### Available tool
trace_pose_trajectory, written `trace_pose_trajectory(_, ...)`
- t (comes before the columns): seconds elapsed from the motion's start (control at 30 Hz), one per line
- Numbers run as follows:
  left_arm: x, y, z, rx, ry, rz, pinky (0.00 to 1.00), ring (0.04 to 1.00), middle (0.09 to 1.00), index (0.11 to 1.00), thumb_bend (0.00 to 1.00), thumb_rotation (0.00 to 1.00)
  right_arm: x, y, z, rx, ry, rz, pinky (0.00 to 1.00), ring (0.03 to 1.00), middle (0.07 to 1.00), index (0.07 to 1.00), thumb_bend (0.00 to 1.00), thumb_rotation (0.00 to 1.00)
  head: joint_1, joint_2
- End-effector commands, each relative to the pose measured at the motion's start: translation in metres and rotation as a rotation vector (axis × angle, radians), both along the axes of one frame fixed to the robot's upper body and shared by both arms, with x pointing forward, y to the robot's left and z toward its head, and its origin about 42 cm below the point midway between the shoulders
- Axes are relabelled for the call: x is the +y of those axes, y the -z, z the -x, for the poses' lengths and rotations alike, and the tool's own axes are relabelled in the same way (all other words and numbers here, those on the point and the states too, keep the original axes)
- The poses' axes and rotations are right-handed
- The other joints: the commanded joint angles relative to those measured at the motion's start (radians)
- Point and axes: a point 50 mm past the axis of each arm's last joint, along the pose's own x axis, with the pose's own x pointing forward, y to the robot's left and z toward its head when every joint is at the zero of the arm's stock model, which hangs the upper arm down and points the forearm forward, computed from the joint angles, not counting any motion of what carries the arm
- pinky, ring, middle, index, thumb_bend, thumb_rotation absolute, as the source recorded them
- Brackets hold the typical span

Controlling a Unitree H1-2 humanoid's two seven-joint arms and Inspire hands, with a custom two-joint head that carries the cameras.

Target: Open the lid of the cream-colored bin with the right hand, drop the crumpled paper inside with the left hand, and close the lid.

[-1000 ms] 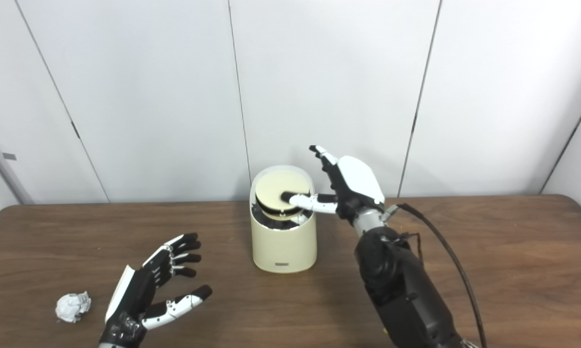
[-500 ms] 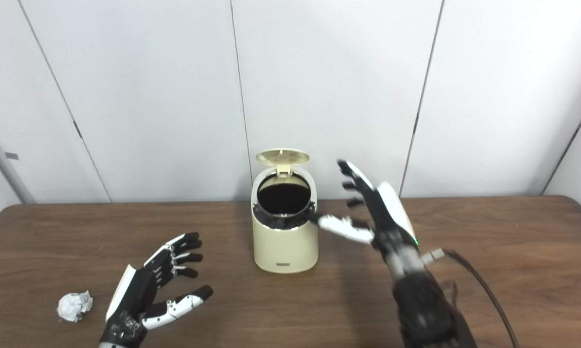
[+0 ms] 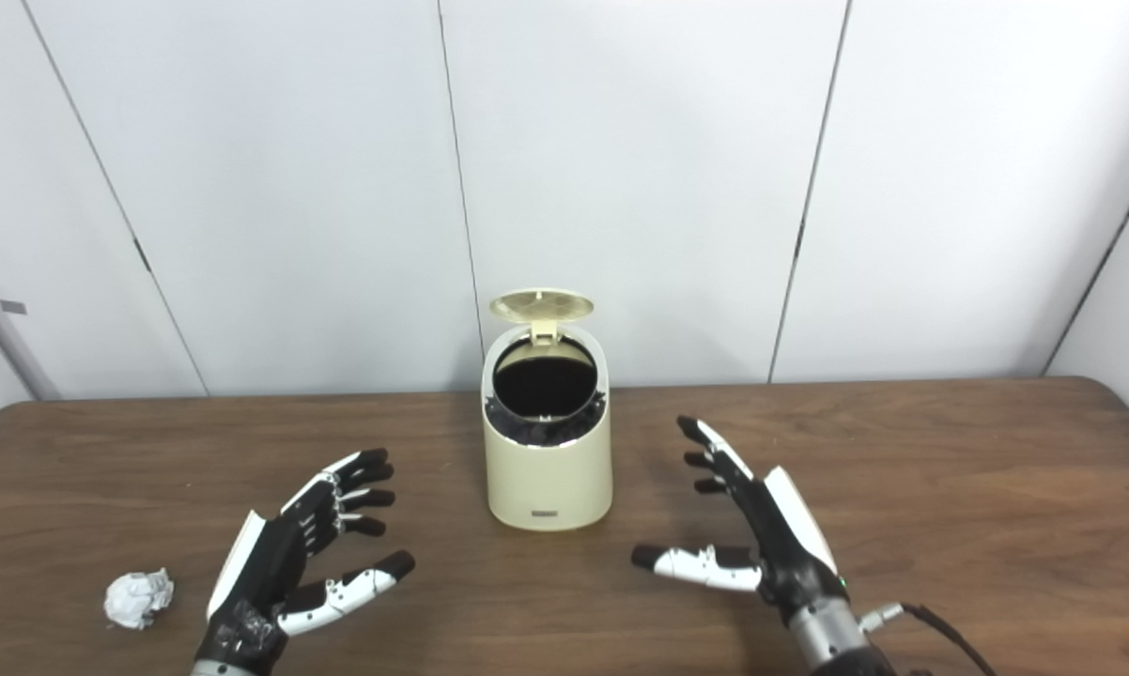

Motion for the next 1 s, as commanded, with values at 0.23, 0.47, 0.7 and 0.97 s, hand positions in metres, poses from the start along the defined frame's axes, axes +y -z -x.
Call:
trace_pose_trajectory(0.23, -0.016, -0.015, -0.007, -0.085, 0.015, 0.014, 0.63, 0.749, 0.816, 0.844, 0.70, 0.17, -0.009, -0.015, -0.001, -0.087, -0.023, -0.005, 0.77, 0.882, 0.955, 0.951, 0.90, 0.30, 0.202, -0.029)
trace_pose_trajectory(0.47, -0.040, -0.008, -0.010, -0.076, 0.012, 0.041, 0.63, 0.748, 0.825, 0.849, 0.72, 0.17, -0.030, -0.016, -0.005, -0.067, -0.040, 0.018, 0.81, 0.905, 0.970, 0.971, 0.85, 0.18, 0.407, -0.069)
trace_pose_trajectory(0.7, -0.042, -0.010, -0.010, -0.105, -0.020, 0.001, 0.60, 0.755, 0.817, 0.843, 0.73, 0.17, -0.028, -0.027, -0.006, -0.045, -0.038, 0.036, 0.75, 0.878, 0.961, 0.964, 0.83, 0.26, 0.471, -0.087)
trace_pose_trajectory(0.97, -0.006, -0.045, 0.006, -0.137, -0.116, -0.196, 0.48, 0.637, 0.750, 0.800, 0.70, 0.12, -0.029, -0.034, -0.006, -0.064, -0.029, 0.094, 0.68, 0.888, 0.954, 0.969, 0.86, 0.44, 0.480, -0.092)
